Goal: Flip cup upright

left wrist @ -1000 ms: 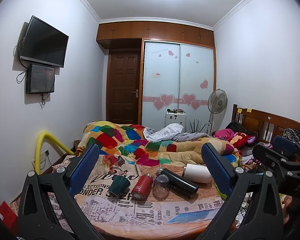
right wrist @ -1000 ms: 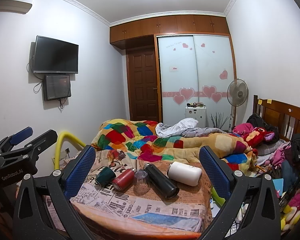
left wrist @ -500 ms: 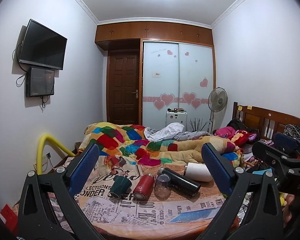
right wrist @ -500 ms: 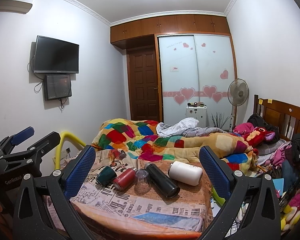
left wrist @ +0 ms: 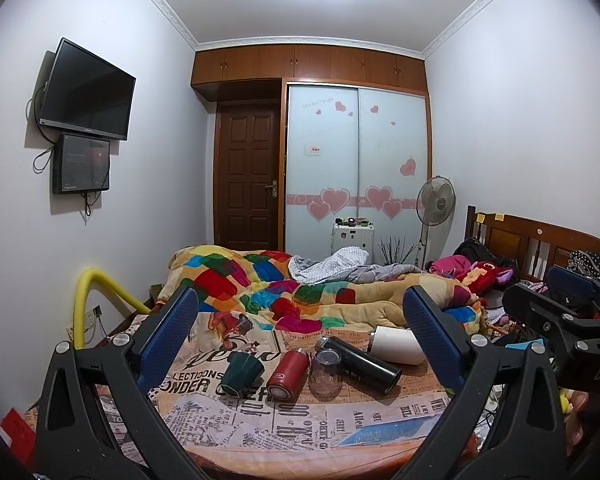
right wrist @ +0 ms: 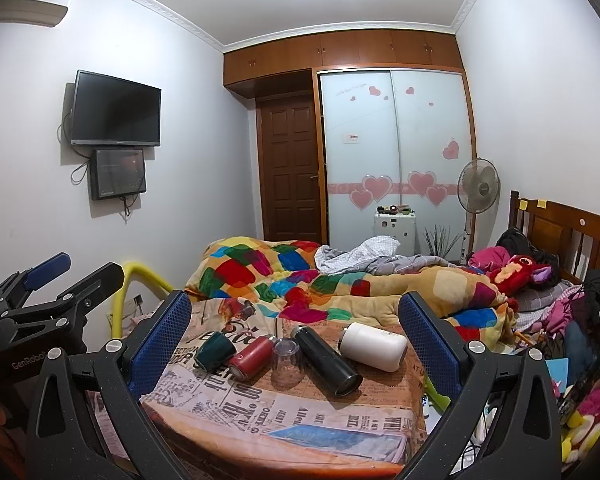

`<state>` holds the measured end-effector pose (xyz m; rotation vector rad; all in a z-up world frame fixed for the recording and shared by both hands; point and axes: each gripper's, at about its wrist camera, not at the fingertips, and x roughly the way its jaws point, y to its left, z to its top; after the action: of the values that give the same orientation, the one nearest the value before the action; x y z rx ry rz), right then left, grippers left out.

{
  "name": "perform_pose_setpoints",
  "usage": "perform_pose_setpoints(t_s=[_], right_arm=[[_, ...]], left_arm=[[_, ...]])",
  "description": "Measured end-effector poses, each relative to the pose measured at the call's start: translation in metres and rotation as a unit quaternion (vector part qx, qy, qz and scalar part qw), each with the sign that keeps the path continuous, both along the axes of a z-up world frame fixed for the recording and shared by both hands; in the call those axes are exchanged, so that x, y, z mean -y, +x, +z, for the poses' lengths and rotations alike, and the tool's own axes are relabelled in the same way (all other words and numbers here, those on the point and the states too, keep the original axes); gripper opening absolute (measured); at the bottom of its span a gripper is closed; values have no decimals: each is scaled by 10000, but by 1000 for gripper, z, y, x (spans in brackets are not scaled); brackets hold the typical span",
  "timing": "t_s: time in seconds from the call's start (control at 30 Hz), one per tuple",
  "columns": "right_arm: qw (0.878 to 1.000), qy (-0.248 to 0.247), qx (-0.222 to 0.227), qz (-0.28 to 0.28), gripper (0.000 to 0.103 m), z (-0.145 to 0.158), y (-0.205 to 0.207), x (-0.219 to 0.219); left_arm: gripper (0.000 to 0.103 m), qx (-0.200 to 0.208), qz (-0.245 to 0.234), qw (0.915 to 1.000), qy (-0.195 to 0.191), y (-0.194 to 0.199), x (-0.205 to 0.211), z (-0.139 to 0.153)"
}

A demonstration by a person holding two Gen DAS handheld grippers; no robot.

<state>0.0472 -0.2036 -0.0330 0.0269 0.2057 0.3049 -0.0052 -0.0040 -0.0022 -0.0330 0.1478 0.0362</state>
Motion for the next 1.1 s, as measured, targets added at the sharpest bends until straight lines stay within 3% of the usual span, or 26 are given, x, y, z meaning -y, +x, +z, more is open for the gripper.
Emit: perform_pose_setpoints(t_s=[0.73, 0.93, 1.1], right_arm=[[9999, -64, -85, 30, 103, -5, 10, -16], [9996, -121, -262, 28, 103, -14, 25, -16], [9987, -191, -473, -2, 103, -26, 41, -18]], left_arm=[[103, -37, 85, 9999, -83, 11, -9, -8], [103, -254, 154, 9994, -178, 32, -20, -21], [103, -701, 237, 9966, -357, 66, -41, -48]])
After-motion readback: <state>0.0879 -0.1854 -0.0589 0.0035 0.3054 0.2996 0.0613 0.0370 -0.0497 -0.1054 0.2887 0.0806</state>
